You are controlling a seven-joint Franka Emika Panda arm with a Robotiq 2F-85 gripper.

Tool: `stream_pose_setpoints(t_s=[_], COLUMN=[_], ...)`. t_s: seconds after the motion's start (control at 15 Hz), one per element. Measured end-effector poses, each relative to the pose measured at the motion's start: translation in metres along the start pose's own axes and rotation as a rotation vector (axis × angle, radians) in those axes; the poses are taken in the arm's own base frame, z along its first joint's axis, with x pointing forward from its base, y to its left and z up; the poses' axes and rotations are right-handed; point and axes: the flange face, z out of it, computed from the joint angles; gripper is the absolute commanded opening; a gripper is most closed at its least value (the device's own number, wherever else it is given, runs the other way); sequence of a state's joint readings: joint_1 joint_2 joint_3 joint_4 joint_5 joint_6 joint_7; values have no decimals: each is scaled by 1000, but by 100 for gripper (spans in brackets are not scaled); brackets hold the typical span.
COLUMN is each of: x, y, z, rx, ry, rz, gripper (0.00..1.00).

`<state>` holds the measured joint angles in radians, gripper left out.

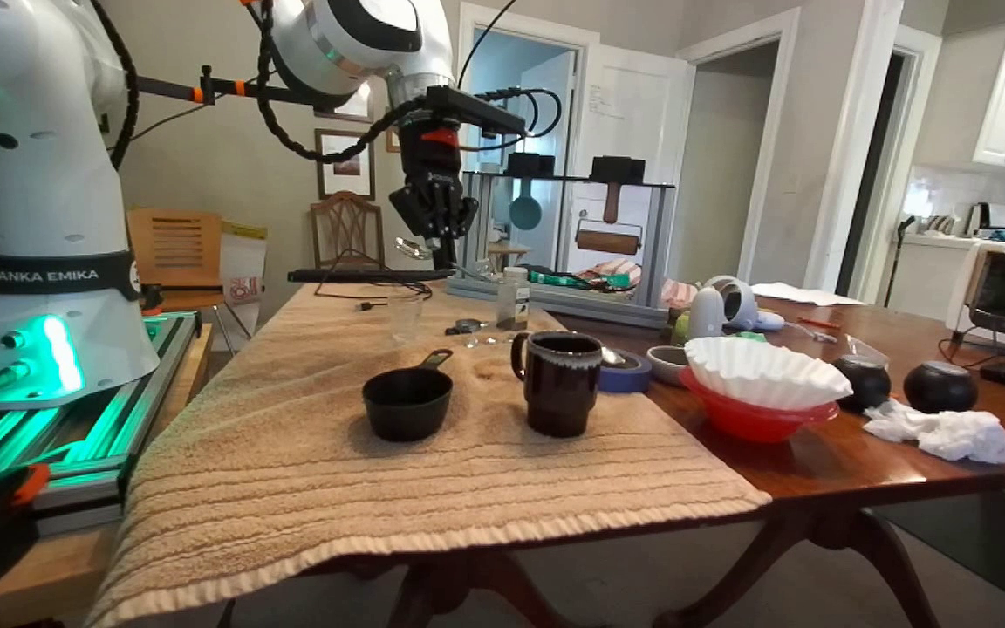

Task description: Transfer a spoonful of contents from the table to the glass cup

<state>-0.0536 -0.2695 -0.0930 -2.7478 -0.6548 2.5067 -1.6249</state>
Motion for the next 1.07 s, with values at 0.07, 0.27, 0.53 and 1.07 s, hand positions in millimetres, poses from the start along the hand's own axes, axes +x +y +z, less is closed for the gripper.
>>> stream_pose_setpoints(t_s=[0.07, 0.27, 0.53, 1.07], x=[3, 19, 42, 61], y=[2, 11, 21, 23], z=[-1, -13, -32, -25], rx=[0, -10, -24, -7], ry=[-14, -93, -204, -290], rz=[0, -3, 2, -30], gripper=[2, 2, 2, 2])
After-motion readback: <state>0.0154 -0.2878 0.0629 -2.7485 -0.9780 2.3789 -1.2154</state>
